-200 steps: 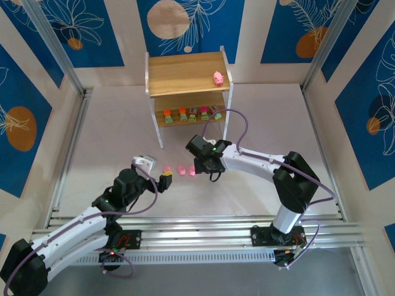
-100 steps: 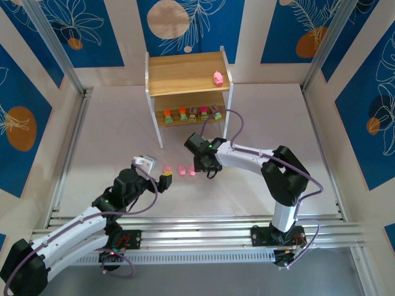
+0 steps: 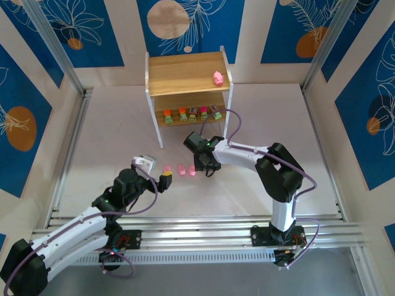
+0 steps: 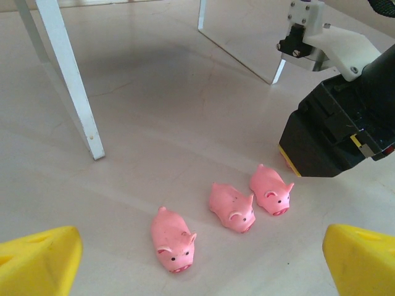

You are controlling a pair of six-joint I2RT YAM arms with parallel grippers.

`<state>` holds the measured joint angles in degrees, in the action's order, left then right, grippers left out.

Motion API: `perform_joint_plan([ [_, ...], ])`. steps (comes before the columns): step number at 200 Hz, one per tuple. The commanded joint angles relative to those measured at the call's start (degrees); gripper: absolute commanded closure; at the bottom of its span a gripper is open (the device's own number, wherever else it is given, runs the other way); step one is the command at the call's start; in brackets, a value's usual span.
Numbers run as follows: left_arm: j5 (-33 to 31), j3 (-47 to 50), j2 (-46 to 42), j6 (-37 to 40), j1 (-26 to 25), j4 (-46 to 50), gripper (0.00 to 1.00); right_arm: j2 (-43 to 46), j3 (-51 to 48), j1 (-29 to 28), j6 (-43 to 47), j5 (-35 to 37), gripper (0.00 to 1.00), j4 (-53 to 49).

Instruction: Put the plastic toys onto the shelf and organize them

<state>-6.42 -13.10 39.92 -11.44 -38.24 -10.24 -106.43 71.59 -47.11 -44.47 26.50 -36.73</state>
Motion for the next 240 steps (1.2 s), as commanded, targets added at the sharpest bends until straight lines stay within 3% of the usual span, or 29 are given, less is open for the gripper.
perform_joint_plan([
  [1, 0.0, 0.4, -0.5, 0.3, 0.6, -1.0, 0.0, -0.9, 0.9, 0.4, -0.3, -1.2, 0.5, -0.4],
  [173, -0.1, 0.4, -0.5, 0.3, 0.6, -1.0, 0.0, -2.3, 0.6, 1.3, 0.2, -1.0, 0.59, -0.2],
  [240, -0.1, 0.4, -0.4, 0.4, 0.7, -1.1, 0.0, -1.6, 0.5, 1.3, 0.9, -0.5, 0.68, -1.1],
])
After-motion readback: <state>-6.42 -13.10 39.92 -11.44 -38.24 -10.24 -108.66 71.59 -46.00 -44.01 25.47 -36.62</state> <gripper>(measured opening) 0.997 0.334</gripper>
